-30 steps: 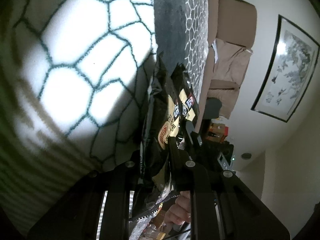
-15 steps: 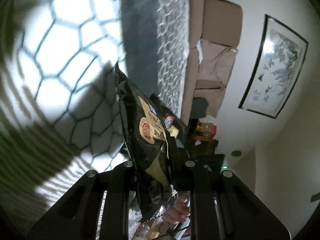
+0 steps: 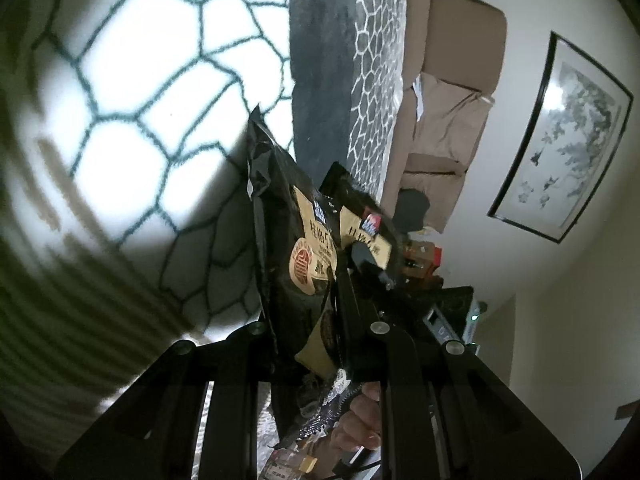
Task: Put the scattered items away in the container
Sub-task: 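Lift the second black pack with the right gripper while the left holds the first, then carry both black packs over the box with both grippers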
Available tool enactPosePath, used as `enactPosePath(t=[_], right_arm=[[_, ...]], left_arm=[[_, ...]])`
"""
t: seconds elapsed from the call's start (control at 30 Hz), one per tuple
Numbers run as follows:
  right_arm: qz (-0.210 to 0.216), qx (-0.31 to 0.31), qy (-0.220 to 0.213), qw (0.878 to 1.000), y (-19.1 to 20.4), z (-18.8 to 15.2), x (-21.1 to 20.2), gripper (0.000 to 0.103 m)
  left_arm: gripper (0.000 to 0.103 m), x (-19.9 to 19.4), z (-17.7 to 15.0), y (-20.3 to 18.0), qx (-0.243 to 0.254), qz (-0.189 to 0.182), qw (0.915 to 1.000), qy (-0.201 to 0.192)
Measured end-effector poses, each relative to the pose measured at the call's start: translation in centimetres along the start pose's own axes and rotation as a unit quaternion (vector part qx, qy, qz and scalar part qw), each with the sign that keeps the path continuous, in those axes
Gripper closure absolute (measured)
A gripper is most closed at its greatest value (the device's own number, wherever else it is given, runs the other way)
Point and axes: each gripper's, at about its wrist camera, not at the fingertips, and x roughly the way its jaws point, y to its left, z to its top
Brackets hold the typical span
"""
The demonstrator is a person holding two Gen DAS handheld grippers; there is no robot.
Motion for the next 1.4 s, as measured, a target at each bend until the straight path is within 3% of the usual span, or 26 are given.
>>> enactPosePath(t=[0.23,0.47,0.6,0.73,0.9,1.2,1.4], right_arm=[[0.018,-0.005,-0.021,1.0,-0.1,-0.1,-4.8,0.092],[0.041,-0.025,-0.048,0.998,0.0,-1.4,-14.1,0.092],[0.055,-0.026,-0.079,0.995,-1.4,-3.0,-22.4,0.092],[0.037,-0.015,-0.106,0.994,-5.1,-4.8,-30.9,0.092],[0.037,0.021,-0.132,0.99,-10.6,-6.5,-37.1,0.092],[0.058,0.073,-0.135,0.987,-19.3,-8.0,-39.3,0.092],[0.044,0.065,-0.11,0.991,-20.8,-6.3,-36.5,0.092]], left_arm=[[0.088,-0.5,-0.5,-0.3,0.011,-0.019,0.9997,0.004],[0.088,-0.4,-3.5,-5.8,0.085,-0.049,0.9949,0.023],[0.088,0.2,-7.6,-10.0,0.141,-0.066,0.9871,0.039],[0.088,2.5,-12.0,-13.9,0.186,-0.067,0.9778,0.07],[0.088,7.6,-17.6,-17.8,0.229,-0.032,0.9664,0.113],[0.088,17.7,-27.3,-19.4,0.284,0.069,0.9402,0.176],[0.088,20.5,-30.2,-20.6,0.296,0.092,0.9355,0.17]])
